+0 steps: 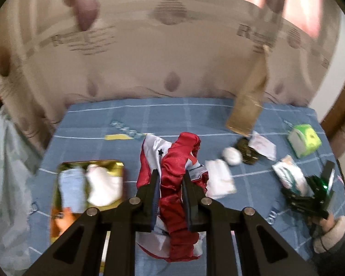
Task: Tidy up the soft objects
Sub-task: 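Carry the red-and-white cloth into the gold tray and open the left gripper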
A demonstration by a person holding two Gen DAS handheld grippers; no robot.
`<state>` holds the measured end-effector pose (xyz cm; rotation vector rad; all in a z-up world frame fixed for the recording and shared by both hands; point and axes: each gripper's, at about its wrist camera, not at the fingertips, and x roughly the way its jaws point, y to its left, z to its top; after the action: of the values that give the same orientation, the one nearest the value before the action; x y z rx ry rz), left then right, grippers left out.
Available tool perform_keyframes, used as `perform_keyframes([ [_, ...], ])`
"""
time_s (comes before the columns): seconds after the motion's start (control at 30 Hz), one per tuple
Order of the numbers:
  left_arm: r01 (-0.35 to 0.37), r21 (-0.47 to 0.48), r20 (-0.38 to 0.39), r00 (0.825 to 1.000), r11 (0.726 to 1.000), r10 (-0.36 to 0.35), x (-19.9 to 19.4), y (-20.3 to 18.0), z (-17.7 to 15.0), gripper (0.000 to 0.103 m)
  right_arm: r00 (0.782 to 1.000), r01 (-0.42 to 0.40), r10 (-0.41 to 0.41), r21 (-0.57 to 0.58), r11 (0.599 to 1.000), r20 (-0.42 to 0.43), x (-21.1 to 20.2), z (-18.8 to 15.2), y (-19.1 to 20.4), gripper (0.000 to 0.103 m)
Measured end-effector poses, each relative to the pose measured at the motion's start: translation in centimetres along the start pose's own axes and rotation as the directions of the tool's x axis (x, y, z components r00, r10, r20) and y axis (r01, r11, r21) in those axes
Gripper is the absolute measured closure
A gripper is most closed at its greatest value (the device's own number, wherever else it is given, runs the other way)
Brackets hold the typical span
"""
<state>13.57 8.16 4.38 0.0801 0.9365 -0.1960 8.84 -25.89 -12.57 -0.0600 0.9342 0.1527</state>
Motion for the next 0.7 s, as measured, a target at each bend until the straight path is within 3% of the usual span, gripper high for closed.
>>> perform_keyframes([
  [0.3, -0.143, -0.093, -0.036, 0.99, 0.985, 0.14, 0.7, 7.8, -0.2, 0.085, 1.0, 0.001, -0.001, 0.0, 1.0, 0.0, 0.0, 0.0, 0.0, 0.027],
  [0.7, -0.188, -0.164, -0.155, 0.974, 0.968, 0.163, 6.9, 12.5, -1.2, 0.085, 1.0, 0.001, -0.001, 0.0, 1.0, 0.0, 0.1, 0.0, 0.0, 0.027],
])
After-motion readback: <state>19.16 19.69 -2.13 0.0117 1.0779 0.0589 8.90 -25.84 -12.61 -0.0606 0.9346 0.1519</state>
